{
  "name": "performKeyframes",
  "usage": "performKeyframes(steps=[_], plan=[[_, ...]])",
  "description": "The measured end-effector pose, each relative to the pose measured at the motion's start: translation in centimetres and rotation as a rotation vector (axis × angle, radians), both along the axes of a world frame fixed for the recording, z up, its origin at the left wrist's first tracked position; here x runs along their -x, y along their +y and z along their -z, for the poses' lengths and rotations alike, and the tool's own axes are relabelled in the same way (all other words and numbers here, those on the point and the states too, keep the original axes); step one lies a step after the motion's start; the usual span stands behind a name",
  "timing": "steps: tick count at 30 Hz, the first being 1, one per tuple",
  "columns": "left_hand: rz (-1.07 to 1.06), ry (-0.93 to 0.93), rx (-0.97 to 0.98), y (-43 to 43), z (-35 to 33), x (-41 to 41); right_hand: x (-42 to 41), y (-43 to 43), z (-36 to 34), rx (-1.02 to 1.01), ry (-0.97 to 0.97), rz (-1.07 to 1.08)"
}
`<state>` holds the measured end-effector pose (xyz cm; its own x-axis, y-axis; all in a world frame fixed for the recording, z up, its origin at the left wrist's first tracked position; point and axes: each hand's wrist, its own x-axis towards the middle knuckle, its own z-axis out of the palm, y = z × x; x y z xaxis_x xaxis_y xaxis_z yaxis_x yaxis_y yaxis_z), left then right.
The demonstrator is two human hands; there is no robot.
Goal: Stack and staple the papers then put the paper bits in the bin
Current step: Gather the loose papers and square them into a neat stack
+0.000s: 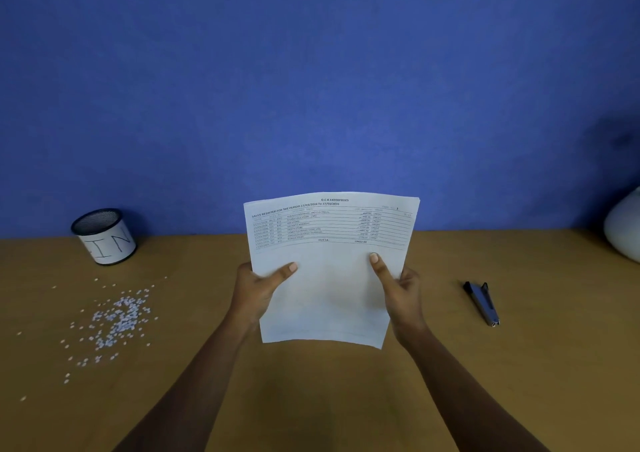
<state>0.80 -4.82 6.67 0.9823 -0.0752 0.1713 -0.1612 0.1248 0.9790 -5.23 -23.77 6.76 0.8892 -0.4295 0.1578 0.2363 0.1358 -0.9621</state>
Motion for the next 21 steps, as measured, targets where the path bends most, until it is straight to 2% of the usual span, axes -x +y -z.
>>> performKeyframes(steps=[8,12,21], plan=[[-0.016,0.010,-0.024,0.1,-0.1,0.0,-0.4,-0.4,-0.1,0.053,-0.003,0.063],[-0.005,0.006,-0.065,0.5,-0.5,-0.5,-0.9,-1.4,-2.6,0.104,-0.079,0.110],[-0.025,-0.038,-0.006,0.2,-2.3,-0.4,-1.4,-1.0,-6.1,0.029,-0.228,0.064]])
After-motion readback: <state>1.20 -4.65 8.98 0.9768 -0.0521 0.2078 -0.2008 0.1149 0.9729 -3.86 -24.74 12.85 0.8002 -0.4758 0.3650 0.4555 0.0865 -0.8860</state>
